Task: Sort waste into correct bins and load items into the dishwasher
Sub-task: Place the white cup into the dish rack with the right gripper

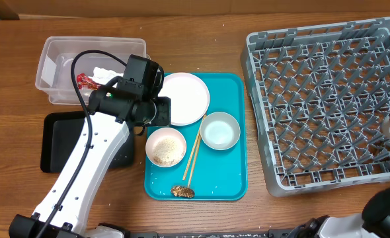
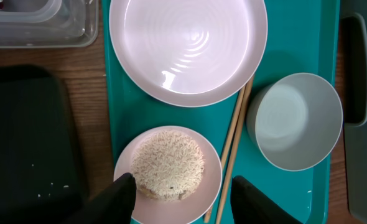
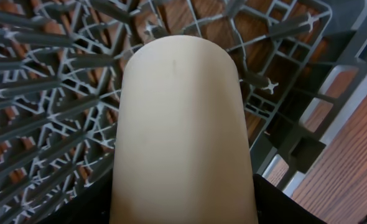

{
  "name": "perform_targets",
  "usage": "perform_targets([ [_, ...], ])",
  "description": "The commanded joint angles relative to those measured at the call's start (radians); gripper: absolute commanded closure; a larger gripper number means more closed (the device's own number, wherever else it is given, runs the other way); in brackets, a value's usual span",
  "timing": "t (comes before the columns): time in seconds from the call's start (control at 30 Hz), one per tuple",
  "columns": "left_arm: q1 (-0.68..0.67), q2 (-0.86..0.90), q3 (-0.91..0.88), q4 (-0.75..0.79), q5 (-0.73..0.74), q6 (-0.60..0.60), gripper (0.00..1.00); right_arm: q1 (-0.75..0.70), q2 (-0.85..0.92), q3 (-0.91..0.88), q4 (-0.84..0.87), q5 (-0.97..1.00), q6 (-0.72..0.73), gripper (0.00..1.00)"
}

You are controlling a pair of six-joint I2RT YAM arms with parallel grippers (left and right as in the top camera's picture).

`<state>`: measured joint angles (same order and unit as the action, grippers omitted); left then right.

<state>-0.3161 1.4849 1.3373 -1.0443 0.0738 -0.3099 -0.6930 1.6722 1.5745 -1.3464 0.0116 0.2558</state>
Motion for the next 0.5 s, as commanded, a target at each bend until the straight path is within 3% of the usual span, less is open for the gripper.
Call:
perform_targets([
  [0.0,0.003,-0.019,0.016,0.000,-0.003,0.018,0.49,0.002,0.038,0.029,-0.011,-0.001,0.010,0.95],
  [0.47,0.003,-0.019,0.016,0.000,-0.003,0.018,0.49,0.002,0.083,0.013,-0.049,-0.036,0.007,0.95],
])
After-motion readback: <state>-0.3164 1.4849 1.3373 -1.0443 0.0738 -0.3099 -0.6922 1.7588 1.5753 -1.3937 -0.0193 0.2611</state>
